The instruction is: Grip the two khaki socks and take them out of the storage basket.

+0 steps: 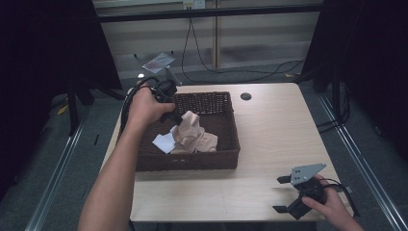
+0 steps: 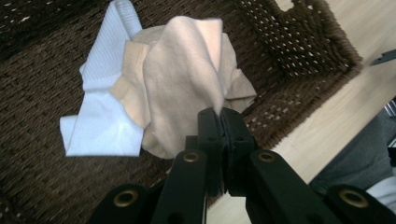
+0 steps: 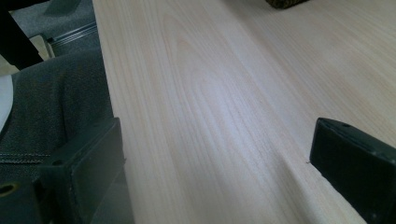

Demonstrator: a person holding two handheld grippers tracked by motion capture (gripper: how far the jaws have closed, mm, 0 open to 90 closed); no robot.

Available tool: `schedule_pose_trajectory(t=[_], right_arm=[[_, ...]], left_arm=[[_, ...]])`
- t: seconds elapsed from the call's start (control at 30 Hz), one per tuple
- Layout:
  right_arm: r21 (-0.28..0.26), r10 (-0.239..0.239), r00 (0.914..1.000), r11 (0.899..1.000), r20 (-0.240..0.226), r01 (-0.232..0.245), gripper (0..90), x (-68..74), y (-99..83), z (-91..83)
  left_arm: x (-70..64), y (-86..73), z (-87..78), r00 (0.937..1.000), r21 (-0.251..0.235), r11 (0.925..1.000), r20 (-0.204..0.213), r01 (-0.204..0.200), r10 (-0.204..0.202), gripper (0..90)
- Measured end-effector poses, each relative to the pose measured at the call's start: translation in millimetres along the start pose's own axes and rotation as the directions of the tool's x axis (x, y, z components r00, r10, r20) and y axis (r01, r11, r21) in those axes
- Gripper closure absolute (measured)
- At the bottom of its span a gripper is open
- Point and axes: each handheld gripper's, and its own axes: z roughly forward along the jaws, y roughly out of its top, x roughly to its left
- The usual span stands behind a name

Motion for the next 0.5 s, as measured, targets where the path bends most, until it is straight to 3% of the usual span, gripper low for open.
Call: schedule_pose_trajectory(t=[0.27, 0.5], right_arm=[[-0.001, 0.000, 1.0000, 1.000, 0.000, 0.000, 2.7, 0.1, 0.0, -0.4], [0.000, 0.000, 1.0000, 1.000, 0.001, 0.000, 2.7, 0.0, 0.1, -0.9]], left_arm=[[-9.9, -0.6, -18.1, 0.9998, 0.009, 1.0000, 0.018, 0.002, -0.002, 88.0], [-22.4, -0.5, -30.2, 0.9985, 0.024, 0.9994, 0.049, -0.027, 0.025, 87.9]])
